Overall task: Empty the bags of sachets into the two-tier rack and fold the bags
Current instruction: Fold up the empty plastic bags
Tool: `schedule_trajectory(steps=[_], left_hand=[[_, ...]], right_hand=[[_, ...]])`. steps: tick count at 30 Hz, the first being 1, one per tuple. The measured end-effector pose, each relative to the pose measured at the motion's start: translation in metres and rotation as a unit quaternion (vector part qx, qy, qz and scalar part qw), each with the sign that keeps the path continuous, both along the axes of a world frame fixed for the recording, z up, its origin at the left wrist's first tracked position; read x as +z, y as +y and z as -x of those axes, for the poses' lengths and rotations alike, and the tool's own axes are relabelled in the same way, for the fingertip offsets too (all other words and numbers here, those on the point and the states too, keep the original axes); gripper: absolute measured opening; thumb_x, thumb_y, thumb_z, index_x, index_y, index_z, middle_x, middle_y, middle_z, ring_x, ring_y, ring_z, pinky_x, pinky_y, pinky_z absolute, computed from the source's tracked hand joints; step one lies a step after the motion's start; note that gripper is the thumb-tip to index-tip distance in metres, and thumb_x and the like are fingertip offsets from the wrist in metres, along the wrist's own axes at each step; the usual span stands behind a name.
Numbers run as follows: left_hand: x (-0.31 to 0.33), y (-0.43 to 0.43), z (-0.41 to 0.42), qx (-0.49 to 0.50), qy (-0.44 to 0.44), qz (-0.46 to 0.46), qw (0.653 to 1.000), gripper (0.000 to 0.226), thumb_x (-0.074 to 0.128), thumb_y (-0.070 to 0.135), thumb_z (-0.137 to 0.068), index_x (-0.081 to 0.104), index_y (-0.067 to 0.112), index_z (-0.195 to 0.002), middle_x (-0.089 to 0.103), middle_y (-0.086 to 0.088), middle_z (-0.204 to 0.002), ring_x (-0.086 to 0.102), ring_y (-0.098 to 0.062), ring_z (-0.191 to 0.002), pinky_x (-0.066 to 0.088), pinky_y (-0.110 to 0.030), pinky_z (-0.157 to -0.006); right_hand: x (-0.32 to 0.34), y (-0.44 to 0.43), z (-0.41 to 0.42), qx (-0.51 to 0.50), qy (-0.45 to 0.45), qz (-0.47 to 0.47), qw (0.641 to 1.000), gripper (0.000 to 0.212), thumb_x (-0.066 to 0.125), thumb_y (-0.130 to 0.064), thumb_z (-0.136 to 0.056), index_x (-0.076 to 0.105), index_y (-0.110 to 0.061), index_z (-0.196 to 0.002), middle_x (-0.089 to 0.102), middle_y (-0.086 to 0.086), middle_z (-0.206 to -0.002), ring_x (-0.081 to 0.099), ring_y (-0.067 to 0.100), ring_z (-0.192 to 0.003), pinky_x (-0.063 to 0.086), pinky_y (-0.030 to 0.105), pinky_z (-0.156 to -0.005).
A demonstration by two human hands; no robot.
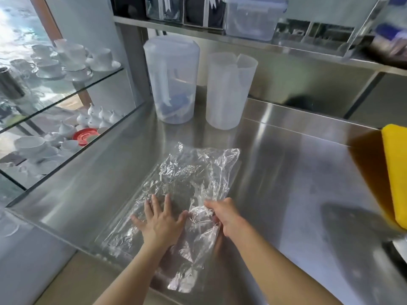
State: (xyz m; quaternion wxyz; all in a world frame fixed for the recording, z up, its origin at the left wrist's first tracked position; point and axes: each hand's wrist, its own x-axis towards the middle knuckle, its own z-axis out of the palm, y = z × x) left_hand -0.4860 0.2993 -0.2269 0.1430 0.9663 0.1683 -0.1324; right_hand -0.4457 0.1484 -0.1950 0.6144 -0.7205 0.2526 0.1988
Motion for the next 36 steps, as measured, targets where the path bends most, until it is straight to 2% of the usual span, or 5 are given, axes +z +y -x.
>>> schedule_trajectory(steps=[5,11,17,22,36], left_hand=[[0.018,0.008,-0.010,0.028,-0.091,0.028,0.995,0.059,0.037,0.059,-0.087,0.037,0.020,-0.131,0.040,-0.009,-0.142,0.034,-0.028,-0.131,0.026,-0.051,-0.108],[0.031,0.034,-0.047,0.105,-0.145,0.140,0.974,0.072,0.059,0.051,-0.081,0.034,0.009,-0.134,0.043,-0.018,-0.134,0.040,-0.035,-0.124,0.031,-0.045,-0.103],[0.044,0.017,-0.070,0.186,-0.035,0.470,0.862,0.097,0.075,0.056,-0.064,0.034,0.005,-0.135,0.054,-0.026,-0.117,0.059,-0.037,-0.094,0.048,-0.051,-0.087],[0.051,-0.012,-0.073,0.049,0.097,0.638,0.763,0.033,0.068,0.032,-0.066,0.068,0.010,-0.092,0.067,0.001,-0.052,0.059,-0.010,-0.040,0.049,-0.023,-0.045],[0.070,-0.068,-0.080,-0.118,-0.011,0.512,0.851,0.033,0.067,0.018,-0.082,0.069,0.013,-0.050,0.055,0.001,-0.036,0.044,-0.005,-0.029,0.032,-0.012,-0.032]], right_hand=[[-0.004,-0.010,0.001,-0.011,0.002,-0.070,0.997,0.023,0.072,-0.002,-0.072,0.050,-0.008,-0.073,0.053,0.008,-0.073,0.047,0.015,-0.057,0.037,0.024,-0.047],[0.014,-0.061,0.003,-0.022,0.003,-0.154,0.988,0.046,0.070,0.003,-0.072,0.048,-0.002,-0.112,0.059,0.019,-0.106,0.057,0.022,-0.082,0.045,0.030,-0.056],[0.029,-0.120,0.012,0.026,-0.041,-0.264,0.963,0.041,0.074,-0.004,-0.059,0.070,-0.011,-0.099,0.070,0.003,-0.083,0.062,0.011,-0.059,0.051,0.021,-0.046],[0.043,-0.156,0.020,0.028,-0.088,-0.233,0.968,0.035,0.078,-0.010,-0.057,0.073,-0.014,-0.091,0.071,-0.005,-0.071,0.061,0.008,-0.055,0.053,0.020,-0.048],[0.051,-0.220,0.045,-0.120,-0.131,-0.178,0.968,0.012,0.064,0.001,-0.076,0.065,0.004,-0.087,0.072,0.004,-0.061,0.065,0.009,-0.052,0.050,0.016,-0.044]])
